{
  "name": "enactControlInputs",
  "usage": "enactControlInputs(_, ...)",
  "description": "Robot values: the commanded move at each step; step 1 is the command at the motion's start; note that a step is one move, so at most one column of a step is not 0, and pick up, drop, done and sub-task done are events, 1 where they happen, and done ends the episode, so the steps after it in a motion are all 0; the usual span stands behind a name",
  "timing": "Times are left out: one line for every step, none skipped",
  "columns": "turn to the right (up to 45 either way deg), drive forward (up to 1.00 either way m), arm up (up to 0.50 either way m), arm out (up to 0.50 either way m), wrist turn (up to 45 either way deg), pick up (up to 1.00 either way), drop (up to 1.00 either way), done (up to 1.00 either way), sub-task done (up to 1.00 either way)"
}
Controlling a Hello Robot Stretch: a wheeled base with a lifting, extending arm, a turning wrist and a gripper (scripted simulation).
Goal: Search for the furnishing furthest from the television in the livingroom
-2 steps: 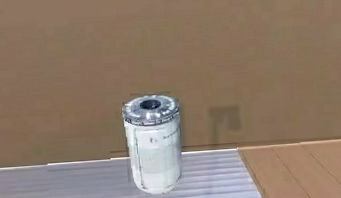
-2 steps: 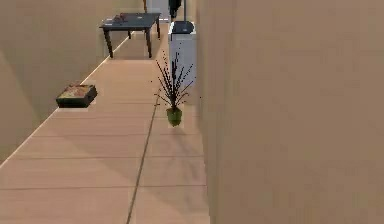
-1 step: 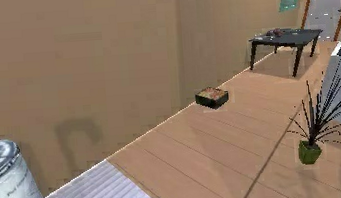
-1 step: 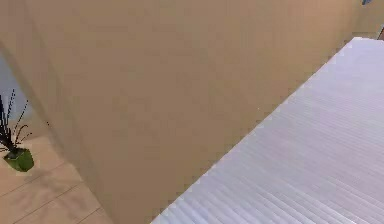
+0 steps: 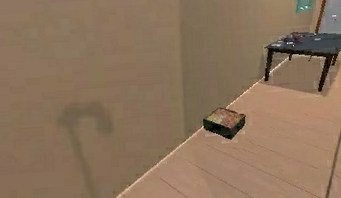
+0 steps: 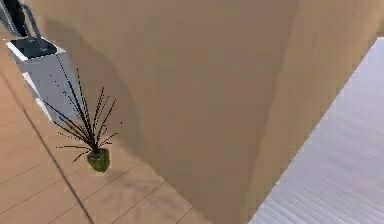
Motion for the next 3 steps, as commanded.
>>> enactControlInputs(30.0,0.00,0.00,0.00,0.0,0.00,0.00,0.00,0.00)
enactControlInputs(0.0,0.05,0.00,0.00,0.0,0.00,0.00,0.00,0.00)
enactControlInputs(-12.0,0.00,0.00,0.00,0.0,0.00,0.00,0.00,0.00)
